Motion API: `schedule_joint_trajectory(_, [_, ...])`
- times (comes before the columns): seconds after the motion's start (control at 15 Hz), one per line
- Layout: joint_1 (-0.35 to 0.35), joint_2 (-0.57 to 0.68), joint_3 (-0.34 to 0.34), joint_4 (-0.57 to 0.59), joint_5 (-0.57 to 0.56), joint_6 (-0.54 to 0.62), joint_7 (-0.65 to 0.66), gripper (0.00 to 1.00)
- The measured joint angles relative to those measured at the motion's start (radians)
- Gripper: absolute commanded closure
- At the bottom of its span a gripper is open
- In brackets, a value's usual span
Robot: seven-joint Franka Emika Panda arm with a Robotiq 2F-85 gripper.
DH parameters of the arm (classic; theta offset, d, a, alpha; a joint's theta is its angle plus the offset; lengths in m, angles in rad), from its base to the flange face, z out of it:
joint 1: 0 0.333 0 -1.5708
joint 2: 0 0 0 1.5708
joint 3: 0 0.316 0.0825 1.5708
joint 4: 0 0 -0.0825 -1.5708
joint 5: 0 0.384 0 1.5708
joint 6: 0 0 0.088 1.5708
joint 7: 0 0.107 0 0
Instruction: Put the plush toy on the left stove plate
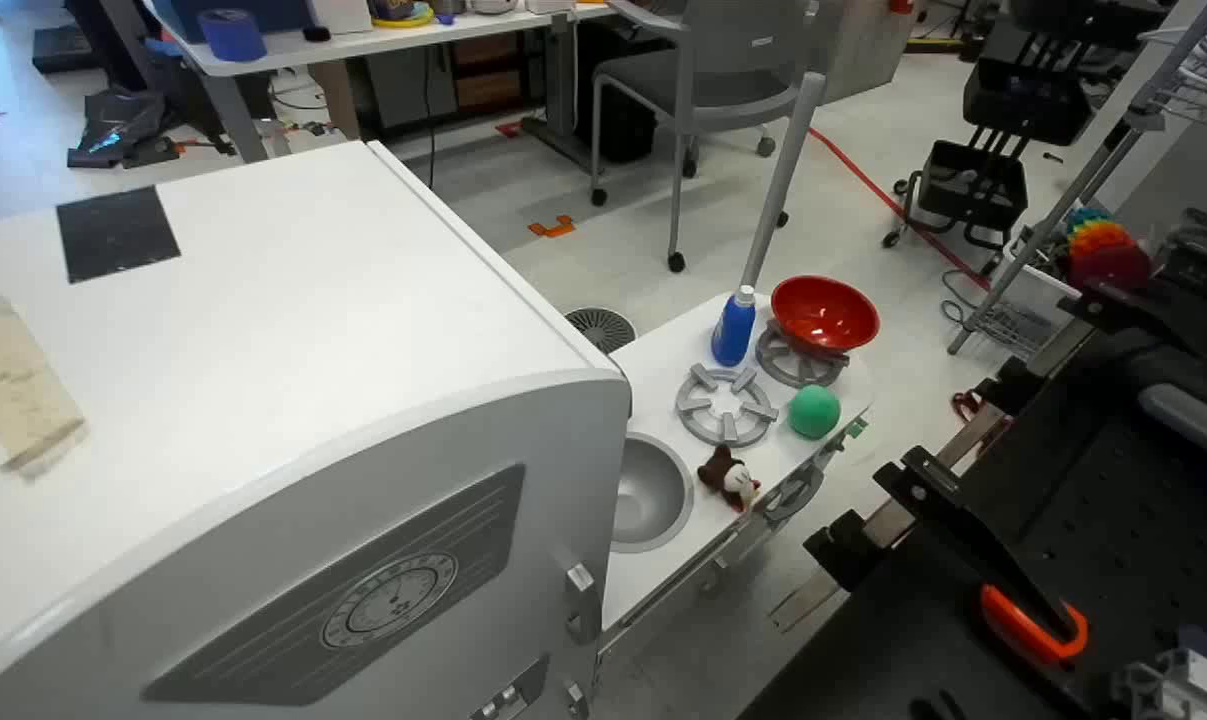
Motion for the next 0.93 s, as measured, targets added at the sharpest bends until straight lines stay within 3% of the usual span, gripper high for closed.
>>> schedule_joint_trajectory(0.47, [-0.006,0.031,0.016,0.003,0.000,0.050,0.038,0.00])
schedule_joint_trajectory(0.67, [-0.007,0.153,0.056,0.021,0.003,0.225,0.093,0.00])
schedule_joint_trajectory(0.93, [-0.010,0.408,0.102,0.073,-0.014,0.471,0.186,0.00])
